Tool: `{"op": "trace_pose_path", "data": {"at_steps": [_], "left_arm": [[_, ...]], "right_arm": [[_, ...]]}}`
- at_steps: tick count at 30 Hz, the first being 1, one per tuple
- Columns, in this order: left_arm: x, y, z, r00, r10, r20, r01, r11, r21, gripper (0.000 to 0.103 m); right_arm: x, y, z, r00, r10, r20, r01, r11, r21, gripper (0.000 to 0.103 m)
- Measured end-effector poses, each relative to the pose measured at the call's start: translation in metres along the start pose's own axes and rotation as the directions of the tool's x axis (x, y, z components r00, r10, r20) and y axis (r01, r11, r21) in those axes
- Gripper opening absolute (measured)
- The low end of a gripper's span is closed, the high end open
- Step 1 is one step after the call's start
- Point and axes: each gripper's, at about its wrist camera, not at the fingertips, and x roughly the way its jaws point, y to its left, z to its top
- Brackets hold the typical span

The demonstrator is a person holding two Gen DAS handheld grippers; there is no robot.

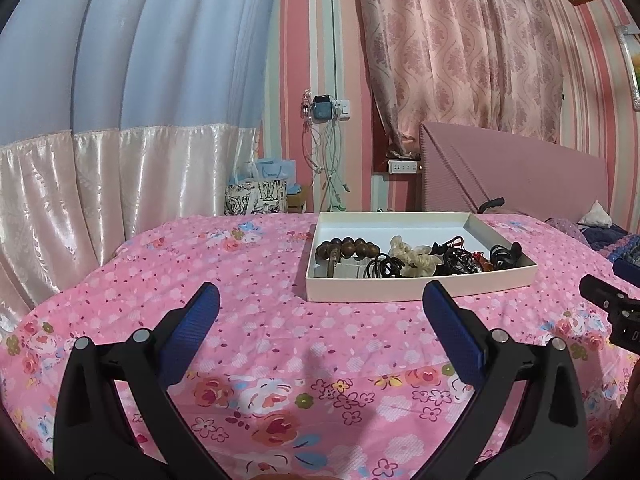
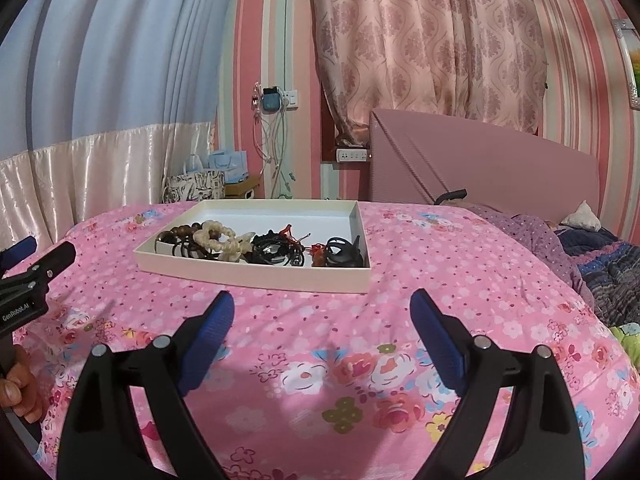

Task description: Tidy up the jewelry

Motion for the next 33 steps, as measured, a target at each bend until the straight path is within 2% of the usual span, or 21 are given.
{"op": "trace_pose_path", "data": {"at_steps": [33], "left_arm": [[0.0026, -0.0046, 0.0003, 1.0, 0.009, -0.002, -0.009, 0.999, 0.033, 0.1]], "right_arm": [[-0.0067, -0.0001, 0.0002, 1.0, -0.001, 0.025, 0.001, 1.0, 0.007, 0.09]]}}
